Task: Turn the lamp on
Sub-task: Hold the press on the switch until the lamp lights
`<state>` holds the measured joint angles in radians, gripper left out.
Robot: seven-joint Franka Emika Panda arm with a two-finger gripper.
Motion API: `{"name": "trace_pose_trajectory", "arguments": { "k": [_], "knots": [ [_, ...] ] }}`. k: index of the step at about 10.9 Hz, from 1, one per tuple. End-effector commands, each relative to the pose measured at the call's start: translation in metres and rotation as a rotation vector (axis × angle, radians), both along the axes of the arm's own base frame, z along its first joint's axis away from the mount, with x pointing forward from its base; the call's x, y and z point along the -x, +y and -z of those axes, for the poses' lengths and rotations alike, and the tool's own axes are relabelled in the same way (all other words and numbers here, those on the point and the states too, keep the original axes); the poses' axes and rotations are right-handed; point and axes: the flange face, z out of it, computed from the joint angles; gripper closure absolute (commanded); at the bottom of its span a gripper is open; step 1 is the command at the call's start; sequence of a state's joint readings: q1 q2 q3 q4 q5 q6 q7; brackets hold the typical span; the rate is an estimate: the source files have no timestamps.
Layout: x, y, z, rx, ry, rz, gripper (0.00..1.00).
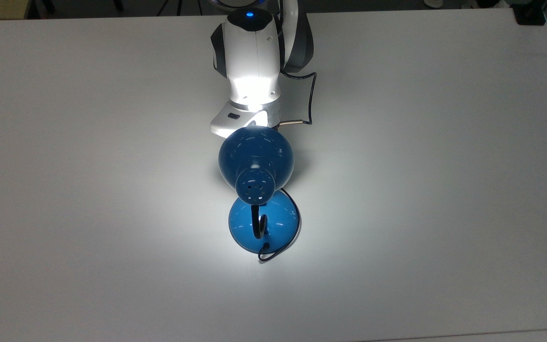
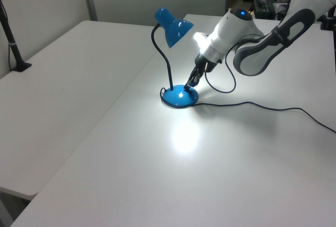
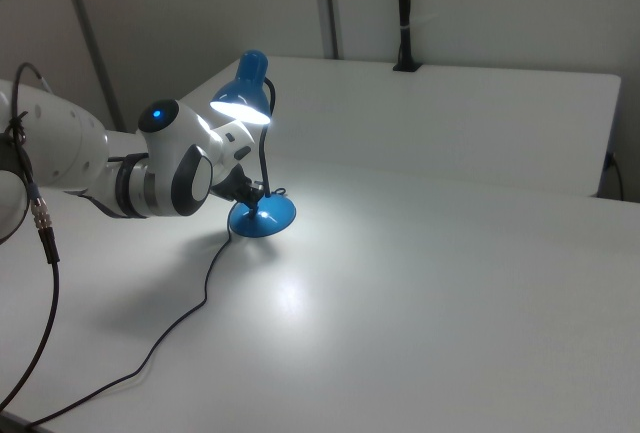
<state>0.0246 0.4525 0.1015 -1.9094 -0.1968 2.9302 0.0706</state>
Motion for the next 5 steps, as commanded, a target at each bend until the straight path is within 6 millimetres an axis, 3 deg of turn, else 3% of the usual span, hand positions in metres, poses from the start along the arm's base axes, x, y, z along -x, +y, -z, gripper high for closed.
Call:
{"name": "trace_pose_trajectory", "arguments": {
  "k": [1,4,5],
  "knots": [
    [0.024,-0.004,-0.036,0.062,0.136,0.037,0.97],
    [0.046,-0.01,-0.068,0.119,0.294,0.073,0.97],
    [0.056,0.0,-0.082,0.137,0.333,0.067,0.97]
  ]
}}
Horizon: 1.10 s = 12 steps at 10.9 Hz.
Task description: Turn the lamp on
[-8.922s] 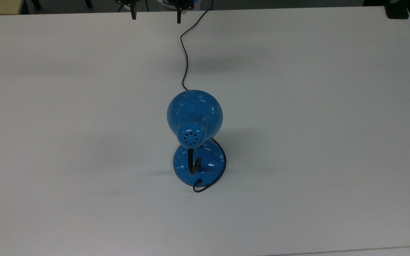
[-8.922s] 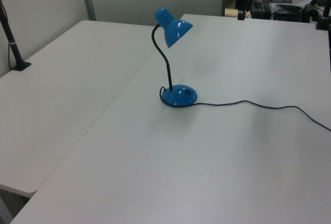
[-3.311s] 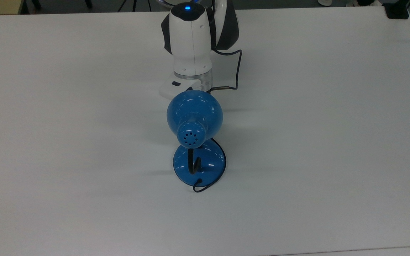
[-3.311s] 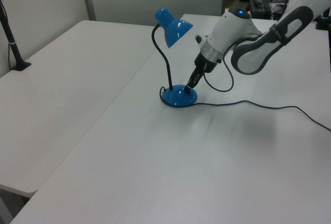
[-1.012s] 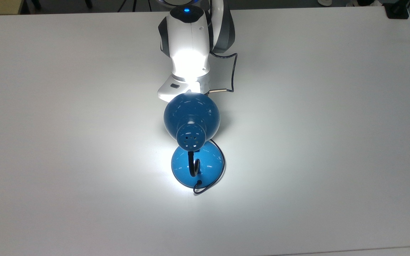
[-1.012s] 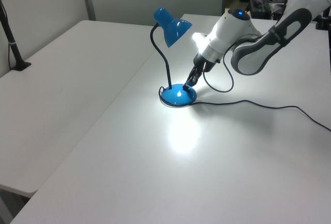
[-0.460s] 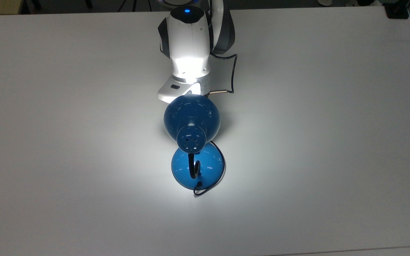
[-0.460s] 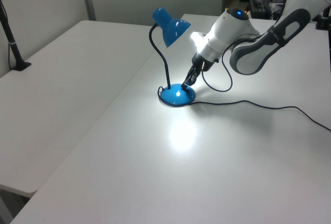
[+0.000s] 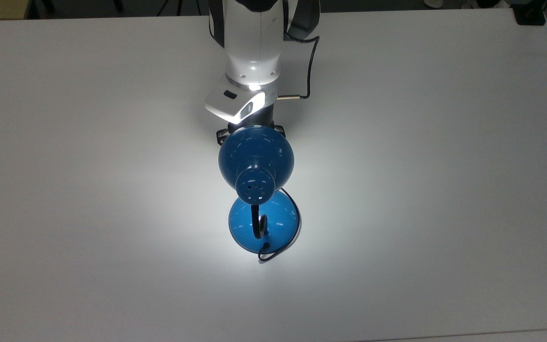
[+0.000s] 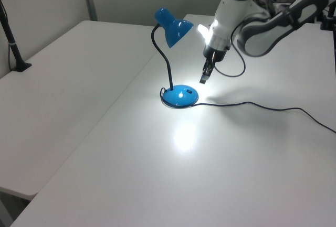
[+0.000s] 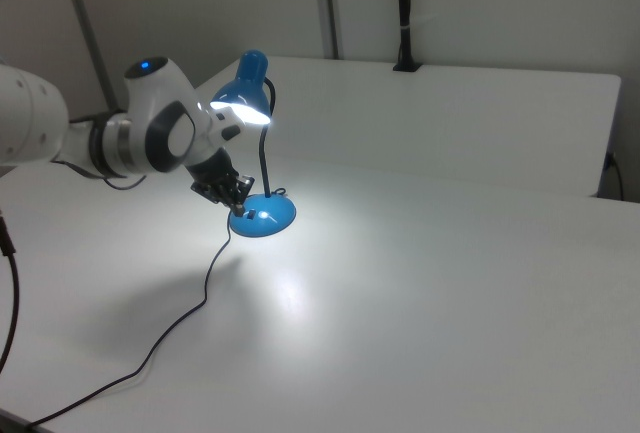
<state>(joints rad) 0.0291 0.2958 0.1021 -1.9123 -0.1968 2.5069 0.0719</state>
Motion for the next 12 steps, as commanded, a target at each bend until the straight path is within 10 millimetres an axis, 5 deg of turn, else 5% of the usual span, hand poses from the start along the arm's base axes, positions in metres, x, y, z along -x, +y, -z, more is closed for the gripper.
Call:
{"name": "trace_pose_trajectory", "arguments": {
  "k": [1,5,8,10,11,12],
  "knots": [
    [0.039,0.007,-0.051,0.046,0.112,0.045,0.97],
    [0.075,0.002,-0.136,0.022,0.209,0.117,0.95],
    [0.086,-0.012,-0.183,-0.007,0.288,0.156,0.91],
    [0.087,-0.026,-0.198,-0.02,0.311,0.179,0.83],
    [0.088,-0.031,-0.202,-0.016,0.324,0.171,0.68],
    [0.089,-0.035,-0.205,-0.017,0.323,0.175,0.35]
  ]
}}
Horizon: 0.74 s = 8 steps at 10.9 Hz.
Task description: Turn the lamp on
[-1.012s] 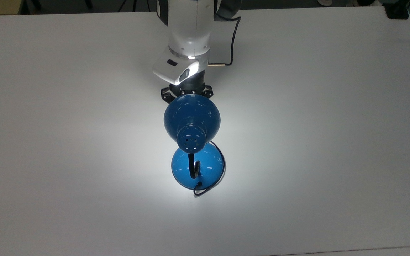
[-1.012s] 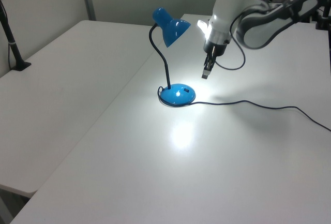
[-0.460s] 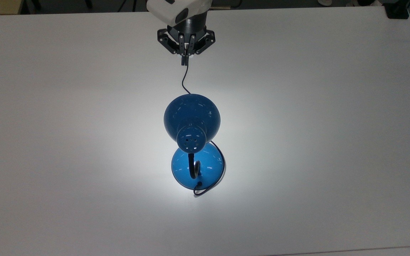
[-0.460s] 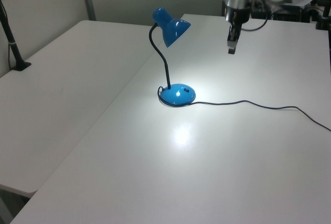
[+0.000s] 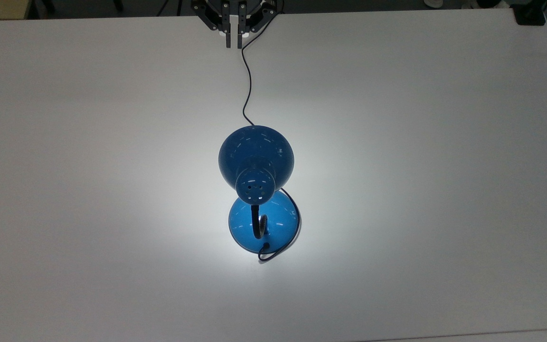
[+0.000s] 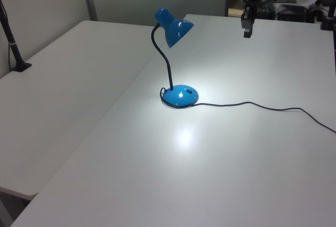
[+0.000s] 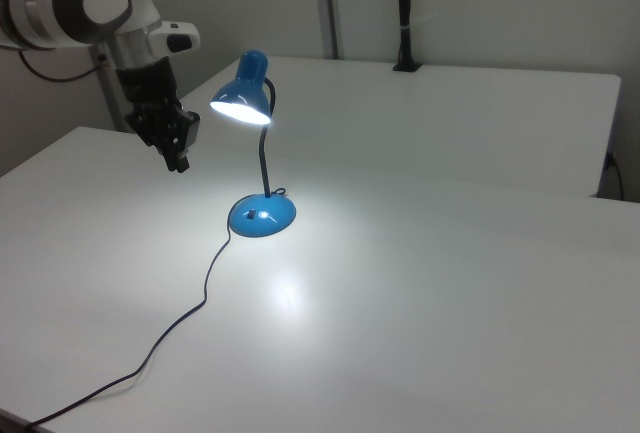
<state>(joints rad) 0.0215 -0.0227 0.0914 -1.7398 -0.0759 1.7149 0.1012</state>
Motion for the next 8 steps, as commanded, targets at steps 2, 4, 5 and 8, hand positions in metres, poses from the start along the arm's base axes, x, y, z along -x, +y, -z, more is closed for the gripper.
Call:
{"name": "trace_pose_trajectory", "arguments": {
  "k": [2,4,5,8],
  "knots": [
    [0.002,-0.009,-0.009,-0.006,0.022,-0.005,0.0],
    [0.001,-0.011,-0.009,-0.005,0.019,-0.002,0.0],
    [0.001,-0.011,-0.01,-0.005,0.017,0.004,0.0],
    [-0.002,-0.021,-0.025,-0.009,-0.015,0.025,0.0]
  ]
}}
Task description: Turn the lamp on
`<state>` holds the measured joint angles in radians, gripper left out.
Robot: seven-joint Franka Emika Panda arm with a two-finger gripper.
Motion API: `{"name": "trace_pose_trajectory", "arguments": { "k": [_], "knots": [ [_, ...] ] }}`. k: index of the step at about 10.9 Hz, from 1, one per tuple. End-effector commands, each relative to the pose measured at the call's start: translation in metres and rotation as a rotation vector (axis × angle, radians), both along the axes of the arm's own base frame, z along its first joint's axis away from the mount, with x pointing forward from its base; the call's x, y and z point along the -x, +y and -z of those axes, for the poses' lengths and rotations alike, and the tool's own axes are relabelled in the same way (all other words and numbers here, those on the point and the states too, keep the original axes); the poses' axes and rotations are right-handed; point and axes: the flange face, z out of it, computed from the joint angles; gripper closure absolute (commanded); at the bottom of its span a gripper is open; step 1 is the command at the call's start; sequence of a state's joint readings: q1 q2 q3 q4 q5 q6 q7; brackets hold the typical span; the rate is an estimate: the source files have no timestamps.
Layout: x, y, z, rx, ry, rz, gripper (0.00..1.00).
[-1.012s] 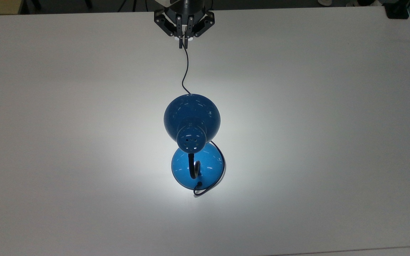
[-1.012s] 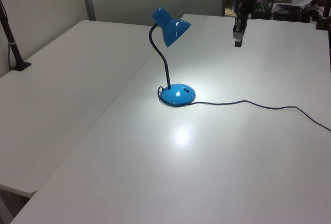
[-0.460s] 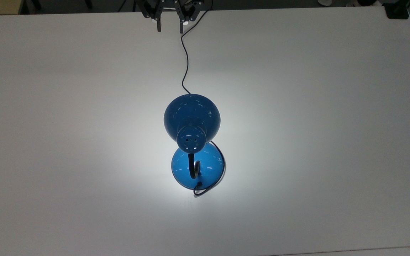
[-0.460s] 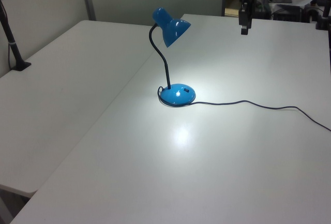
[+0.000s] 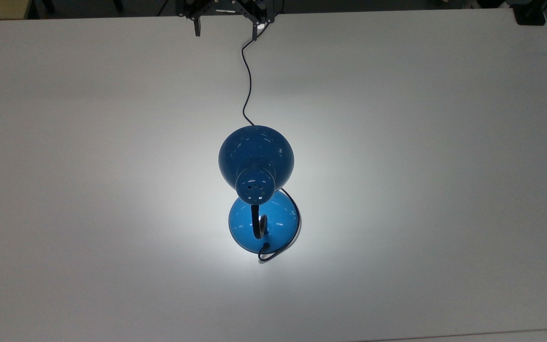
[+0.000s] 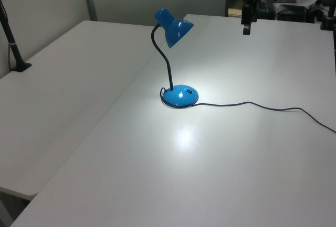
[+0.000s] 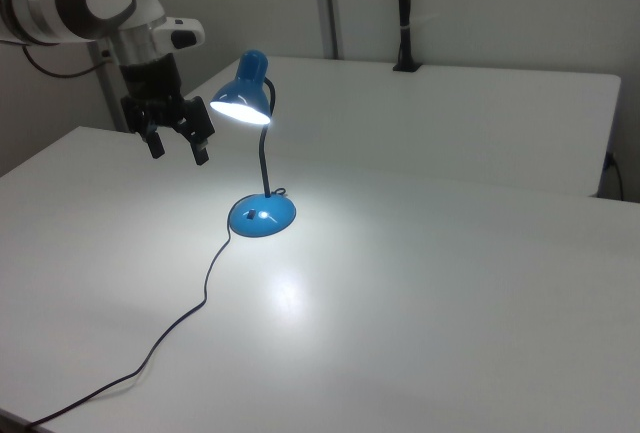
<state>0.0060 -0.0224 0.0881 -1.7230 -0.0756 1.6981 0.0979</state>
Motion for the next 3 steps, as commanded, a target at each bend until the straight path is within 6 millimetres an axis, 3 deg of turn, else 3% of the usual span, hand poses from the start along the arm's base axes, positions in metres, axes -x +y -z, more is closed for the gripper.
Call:
{"name": "trace_pose_trajectory", "arguments": {
  "k": [1,3],
  "knots": [
    [-0.0015,-0.0159,-0.0207,-0.01,-0.019,0.014,0.0],
    [-0.0013,-0.0152,-0.0206,-0.01,-0.017,0.011,0.0]
  ]
}}
